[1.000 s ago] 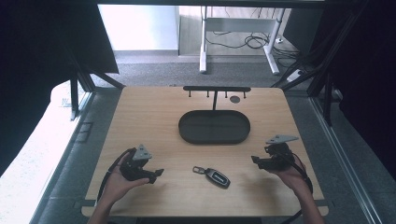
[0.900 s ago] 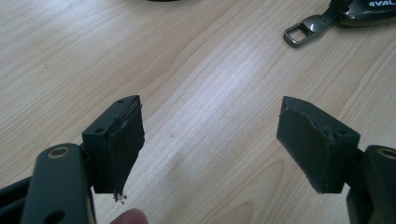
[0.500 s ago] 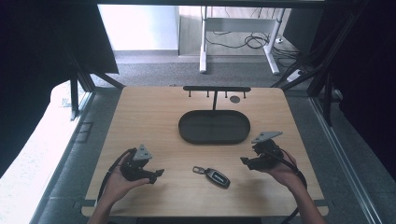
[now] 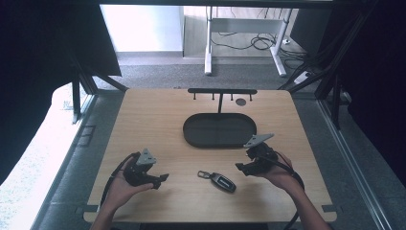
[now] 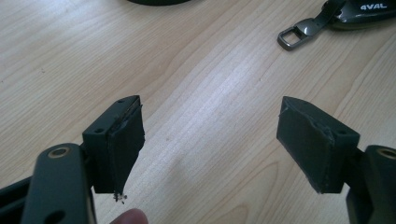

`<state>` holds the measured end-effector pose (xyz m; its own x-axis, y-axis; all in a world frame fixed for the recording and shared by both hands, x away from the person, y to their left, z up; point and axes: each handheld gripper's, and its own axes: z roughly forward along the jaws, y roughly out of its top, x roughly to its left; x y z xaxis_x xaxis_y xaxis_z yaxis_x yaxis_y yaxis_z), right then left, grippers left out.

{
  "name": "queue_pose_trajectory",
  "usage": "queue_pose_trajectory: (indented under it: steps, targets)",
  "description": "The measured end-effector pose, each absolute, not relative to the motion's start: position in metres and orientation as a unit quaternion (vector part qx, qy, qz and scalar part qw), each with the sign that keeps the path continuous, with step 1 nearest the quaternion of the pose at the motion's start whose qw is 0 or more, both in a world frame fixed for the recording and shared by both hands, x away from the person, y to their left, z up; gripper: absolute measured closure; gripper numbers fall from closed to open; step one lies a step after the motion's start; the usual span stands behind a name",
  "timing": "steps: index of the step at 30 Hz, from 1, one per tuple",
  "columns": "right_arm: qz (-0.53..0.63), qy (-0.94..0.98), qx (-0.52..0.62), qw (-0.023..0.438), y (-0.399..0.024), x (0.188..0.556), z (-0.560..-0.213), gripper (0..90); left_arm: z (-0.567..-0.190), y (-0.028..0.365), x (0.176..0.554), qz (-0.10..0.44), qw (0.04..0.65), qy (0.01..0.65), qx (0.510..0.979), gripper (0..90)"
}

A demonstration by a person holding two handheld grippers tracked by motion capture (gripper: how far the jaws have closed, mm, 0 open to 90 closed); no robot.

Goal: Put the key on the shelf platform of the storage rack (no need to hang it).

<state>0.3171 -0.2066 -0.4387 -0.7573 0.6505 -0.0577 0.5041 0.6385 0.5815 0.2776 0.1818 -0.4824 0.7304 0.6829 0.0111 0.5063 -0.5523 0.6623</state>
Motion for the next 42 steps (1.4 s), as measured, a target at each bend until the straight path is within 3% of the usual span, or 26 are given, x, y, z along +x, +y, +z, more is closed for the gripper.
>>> queue_pose_trajectory:
  steps: [14, 42]
  targets:
    - [0.248, 0.922, 0.283, 0.091, -0.158, 0.318, -0.460, 33.7, -0.482, 0.182, 0.277, 0.136, 0.331, 0.343, 0.868, 23.6]
    - [0.205, 0.940, 0.264, 0.068, -0.134, 0.315, -0.492, 32.2, -0.482, 0.181, 0.277, 0.139, 0.333, 0.336, 0.870, 23.7]
